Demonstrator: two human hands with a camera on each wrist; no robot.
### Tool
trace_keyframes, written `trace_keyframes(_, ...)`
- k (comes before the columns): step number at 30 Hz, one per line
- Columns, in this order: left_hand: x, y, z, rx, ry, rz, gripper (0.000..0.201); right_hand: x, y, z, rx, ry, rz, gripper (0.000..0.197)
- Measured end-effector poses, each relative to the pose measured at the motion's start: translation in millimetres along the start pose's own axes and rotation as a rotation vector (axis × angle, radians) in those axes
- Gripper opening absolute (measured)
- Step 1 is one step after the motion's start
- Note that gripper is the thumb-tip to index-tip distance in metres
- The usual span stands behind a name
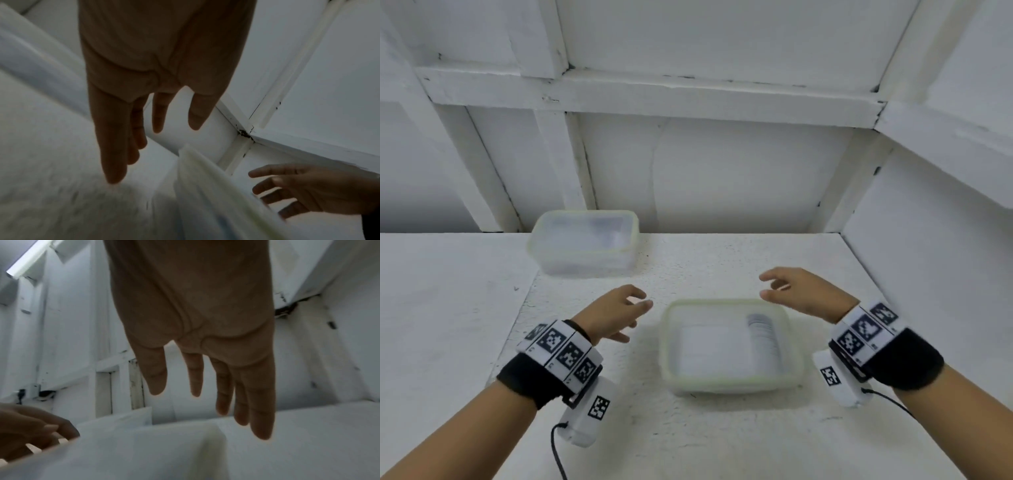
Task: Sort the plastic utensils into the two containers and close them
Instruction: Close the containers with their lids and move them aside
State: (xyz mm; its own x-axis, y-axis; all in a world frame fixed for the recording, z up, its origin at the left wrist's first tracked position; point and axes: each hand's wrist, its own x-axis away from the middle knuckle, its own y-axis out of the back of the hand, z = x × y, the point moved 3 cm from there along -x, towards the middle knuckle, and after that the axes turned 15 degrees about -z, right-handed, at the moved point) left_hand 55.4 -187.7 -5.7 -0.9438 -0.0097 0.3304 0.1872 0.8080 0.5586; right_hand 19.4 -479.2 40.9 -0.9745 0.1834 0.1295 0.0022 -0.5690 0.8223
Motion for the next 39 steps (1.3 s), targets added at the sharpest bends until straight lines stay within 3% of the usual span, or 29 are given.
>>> trace_keyframes(3,6.2,-16.9,14.3,0.081,0.086,0.090,0.032,14.3,-17.4,-24.0,-0.016,-0.146,0.054,0.054)
trace_keyframes(7,9.9,-30.0,15.8,0.217,0.102,0.117,0.029,20.6,-33.4,-35.3,-0.213,-0.310,0.048,0.042)
trace_keyframes(13,14.5,-2.0,25.9,0.326,0.133,-0.022,0.021,13.7,-43.0,-7.7,-0.323,-0.280,0.027,0.034)
trace_keyframes(23,-7.9,117.4,74.4,0.340,0.155,-0.408,0.017,-23.8,-111.9,108.9,-0.514,-0.146,0.109,0.037)
trace_keyframes(25,-16.2,136.2,82.5,0.292,0.155,-0.442,0.012,-32.4,-127.1,129.1,-0.521,-0.136,0.111,0.037)
trace_keyframes(30,-41.2,166.0,96.5,0.244,0.166,-0.486,0.023,-51.0,-156.5,160.9,-0.538,-0.163,0.101,0.038)
trace_keyframes(39,-61.2,174.3,103.3,0.158,0.199,-0.540,0.027,-68.1,-185.4,169.5,-0.572,-0.249,0.023,0.043)
